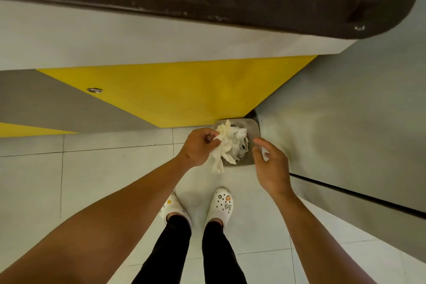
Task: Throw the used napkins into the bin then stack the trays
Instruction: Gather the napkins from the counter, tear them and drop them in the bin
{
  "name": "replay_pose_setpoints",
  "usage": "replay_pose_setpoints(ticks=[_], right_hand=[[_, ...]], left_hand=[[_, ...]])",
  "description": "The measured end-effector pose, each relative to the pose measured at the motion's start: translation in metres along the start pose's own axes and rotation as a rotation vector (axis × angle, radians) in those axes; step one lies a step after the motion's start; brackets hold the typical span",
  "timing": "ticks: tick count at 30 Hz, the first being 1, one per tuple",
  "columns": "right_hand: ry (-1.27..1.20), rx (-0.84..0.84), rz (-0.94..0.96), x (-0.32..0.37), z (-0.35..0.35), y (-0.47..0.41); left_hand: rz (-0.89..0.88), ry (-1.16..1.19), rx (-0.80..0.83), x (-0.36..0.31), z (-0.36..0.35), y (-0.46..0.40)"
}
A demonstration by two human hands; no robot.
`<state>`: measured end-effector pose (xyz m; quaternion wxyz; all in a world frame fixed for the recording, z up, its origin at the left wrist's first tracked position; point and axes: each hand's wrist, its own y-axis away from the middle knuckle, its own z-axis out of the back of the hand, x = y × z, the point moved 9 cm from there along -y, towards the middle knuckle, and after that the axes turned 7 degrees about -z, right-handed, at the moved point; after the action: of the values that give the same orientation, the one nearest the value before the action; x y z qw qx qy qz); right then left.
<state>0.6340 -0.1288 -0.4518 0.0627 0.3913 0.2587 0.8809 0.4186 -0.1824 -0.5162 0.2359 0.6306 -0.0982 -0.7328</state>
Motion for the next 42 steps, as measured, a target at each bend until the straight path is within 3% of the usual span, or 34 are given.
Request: replay_pose_setpoints(ticks=[6,11,16,21,33,42], right_hand=[[-0.057,0.001,0.017,-0.010,0.008,0.006],[-0.058,-0.007,0.011,-0.014,0.008,0.001],[-0.078,0.008,0.017,-0.004,0.014,0.005],[-0.074,0.080,0.077,0.031,0.028,0.021],[0.211,0.463,0.251,0.202,0.064,0.129],[0.309,0.523,0.498,0.370,0.068,0.226]], left_hand=[[-0.047,-0.217,0.051,0.002,-0.037,-0.041],[0.052,-0.171,0.126,0.006,-0.063,-0.051],[0.058,-0.070,0.089,0.005,-0.040,-0.031],[0.015,-0.119,0.090,-0.034,0.003,0.008],[-0.170,-0.135,-0.005,-0.202,0.130,0.139],[-0.314,-0.199,-0.157,-0.317,0.248,0.259]])
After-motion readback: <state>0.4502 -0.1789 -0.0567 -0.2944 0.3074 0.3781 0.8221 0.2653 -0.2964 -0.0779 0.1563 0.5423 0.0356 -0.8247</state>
